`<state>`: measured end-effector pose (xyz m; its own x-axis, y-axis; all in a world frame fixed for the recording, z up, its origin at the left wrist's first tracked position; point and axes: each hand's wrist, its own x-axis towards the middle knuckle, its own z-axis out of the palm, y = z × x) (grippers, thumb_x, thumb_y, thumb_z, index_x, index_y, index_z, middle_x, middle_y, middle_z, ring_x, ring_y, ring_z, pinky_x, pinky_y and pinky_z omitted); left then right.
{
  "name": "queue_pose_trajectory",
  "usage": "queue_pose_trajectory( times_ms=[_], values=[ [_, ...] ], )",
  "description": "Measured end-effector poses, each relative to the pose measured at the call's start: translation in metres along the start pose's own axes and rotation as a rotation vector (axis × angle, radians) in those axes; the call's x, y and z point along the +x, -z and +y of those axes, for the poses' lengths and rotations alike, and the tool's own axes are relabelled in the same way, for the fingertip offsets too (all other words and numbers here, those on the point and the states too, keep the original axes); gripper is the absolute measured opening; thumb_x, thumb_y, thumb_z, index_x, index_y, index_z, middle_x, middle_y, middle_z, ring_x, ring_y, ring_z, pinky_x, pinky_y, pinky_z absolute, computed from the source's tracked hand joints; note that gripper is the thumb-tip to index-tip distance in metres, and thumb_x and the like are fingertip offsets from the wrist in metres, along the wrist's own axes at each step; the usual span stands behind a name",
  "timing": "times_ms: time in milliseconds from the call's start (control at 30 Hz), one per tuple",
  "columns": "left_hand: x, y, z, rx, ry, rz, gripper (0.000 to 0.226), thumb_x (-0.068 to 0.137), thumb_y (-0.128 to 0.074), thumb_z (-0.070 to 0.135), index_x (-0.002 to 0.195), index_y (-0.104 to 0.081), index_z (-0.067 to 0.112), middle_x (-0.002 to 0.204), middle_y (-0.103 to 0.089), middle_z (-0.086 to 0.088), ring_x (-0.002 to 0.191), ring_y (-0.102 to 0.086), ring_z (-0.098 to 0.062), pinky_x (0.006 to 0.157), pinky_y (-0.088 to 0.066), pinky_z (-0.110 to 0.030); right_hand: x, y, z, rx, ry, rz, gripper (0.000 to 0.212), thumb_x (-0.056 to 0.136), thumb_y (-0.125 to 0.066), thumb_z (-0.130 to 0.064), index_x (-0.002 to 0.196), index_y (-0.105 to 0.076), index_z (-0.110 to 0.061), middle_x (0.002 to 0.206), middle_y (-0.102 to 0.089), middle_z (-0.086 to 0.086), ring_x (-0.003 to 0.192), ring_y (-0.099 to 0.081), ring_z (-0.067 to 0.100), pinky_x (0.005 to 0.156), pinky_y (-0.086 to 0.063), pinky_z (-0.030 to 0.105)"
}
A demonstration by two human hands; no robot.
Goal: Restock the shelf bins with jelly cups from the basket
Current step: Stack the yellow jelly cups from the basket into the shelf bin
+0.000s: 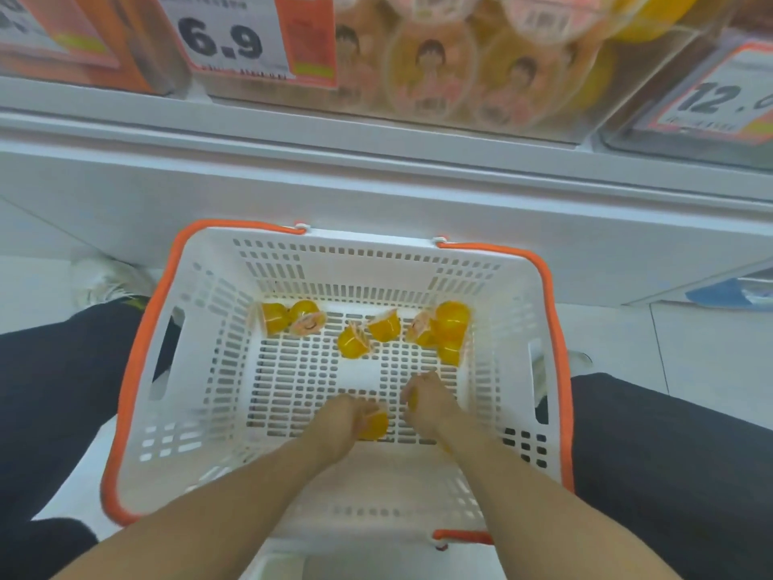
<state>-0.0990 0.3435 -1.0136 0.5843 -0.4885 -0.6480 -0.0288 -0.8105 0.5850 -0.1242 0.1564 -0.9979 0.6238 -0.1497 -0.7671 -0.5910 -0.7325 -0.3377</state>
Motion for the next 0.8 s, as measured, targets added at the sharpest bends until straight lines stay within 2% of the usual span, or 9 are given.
queue_pose_trajectory(
  times_ms=[67,133,200,300,433,533,633,733,800],
  values=[
    [-0.001,0.007,-0.002,-0.141,0.066,0.054,0.028,0.100,-0.055,0.010,0.124,-0.069,0.010,0.120,-0.069,-0.009,0.103,-0.066,-0.022,0.095,-0.051,-0.034,-0.001,-0.004,-0.005,0.121,-0.001,-0.018,0.031,0.089,-0.061,0.000,0.086,-0.055,-0.030,0.141,-0.042,0.004,0.128,-0.049,0.021,0.093,-0.045,0.025],
    [-0.006,0.017,-0.002,-0.463,0.205,0.082,0.025,0.103,-0.050,0.008,0.121,-0.067,0.003,0.112,-0.068,-0.014,0.086,-0.067,-0.021,0.077,-0.059,-0.035,-0.007,0.000,-0.011,0.390,-0.043,-0.039,0.025,0.091,-0.055,0.002,0.081,-0.056,-0.022,0.120,-0.052,0.008,0.100,-0.055,0.021,0.075,-0.047,0.024],
    [-0.012,0.030,0.002,-0.800,0.366,0.070,0.026,0.106,-0.043,0.009,0.127,-0.057,0.005,0.118,-0.064,-0.016,0.090,-0.068,-0.026,0.072,-0.059,-0.037,-0.012,0.007,-0.015,0.751,-0.121,-0.112,0.022,0.091,-0.051,0.008,0.084,-0.057,-0.013,0.108,-0.053,0.009,0.084,-0.053,0.021,0.063,-0.049,0.026],
    [-0.020,0.054,0.013,-1.288,0.432,-0.028,0.028,0.106,-0.037,0.015,0.128,-0.053,0.005,0.117,-0.067,-0.022,0.096,-0.068,-0.036,0.084,-0.056,-0.049,-0.021,0.027,-0.027,1.015,-0.074,-0.141,0.030,0.092,-0.062,0.006,0.115,-0.055,-0.011,0.106,-0.059,0.005,0.092,-0.064,0.026,0.080,-0.059,0.035],
    [-0.038,0.092,0.042,-1.582,0.337,-0.051,0.031,0.087,-0.047,0.025,0.080,-0.065,0.001,0.090,-0.064,-0.023,0.075,-0.062,-0.038,0.067,-0.056,-0.042,-0.034,0.064,-0.052,1.279,-0.005,-0.273,0.025,0.096,-0.064,-0.019,0.118,-0.059,-0.008,0.092,-0.072,0.011,0.080,-0.070,0.027,0.077,-0.059,0.036],
    [-0.049,0.120,0.064,-1.414,0.235,-0.099,0.046,0.086,-0.047,0.046,0.069,-0.055,0.003,0.078,-0.058,-0.020,0.061,-0.055,-0.032,0.054,-0.045,-0.031,-0.043,0.091,-0.074,1.148,0.052,-0.387,0.039,0.095,-0.047,-0.044,0.080,-0.061,-0.010,0.071,-0.062,0.009,0.047,-0.044,0.016,0.044,-0.036,0.024],
    [-0.058,0.151,0.091,-1.046,0.139,-0.226,0.066,0.090,-0.042,0.067,0.086,-0.057,0.002,0.075,-0.058,-0.022,0.057,-0.056,-0.031,0.046,-0.043,-0.027,-0.065,0.121,-0.102,1.043,0.114,-0.418,0.051,0.094,-0.038,-0.059,0.065,-0.049,-0.019,0.062,-0.056,0.009,0.036,-0.022,0.012,0.036,-0.017,0.017],
    [-0.070,0.180,0.126,-0.680,0.051,-0.199,0.076,0.089,-0.037,0.077,0.090,-0.068,0.008,0.078,-0.066,-0.016,0.055,-0.059,-0.027,0.047,-0.046,-0.028,-0.093,0.149,-0.133,0.797,0.143,-0.145,0.075,0.089,-0.032,-0.079,0.059,-0.056,-0.015,0.057,-0.060,0.009,0.032,-0.042,0.015,0.035,-0.033,0.018],
    [-0.081,0.201,0.148,-0.563,-0.016,-0.166,0.075,0.090,-0.034,0.076,0.097,-0.074,0.013,0.088,-0.073,-0.013,0.060,-0.060,-0.024,0.051,-0.046,-0.029,-0.114,0.166,-0.149,0.522,0.193,0.049,0.092,0.082,-0.021,-0.089,0.063,-0.064,-0.010,0.057,-0.066,0.009,0.047,-0.061,0.021,0.055,-0.053,0.026]
  ],
)
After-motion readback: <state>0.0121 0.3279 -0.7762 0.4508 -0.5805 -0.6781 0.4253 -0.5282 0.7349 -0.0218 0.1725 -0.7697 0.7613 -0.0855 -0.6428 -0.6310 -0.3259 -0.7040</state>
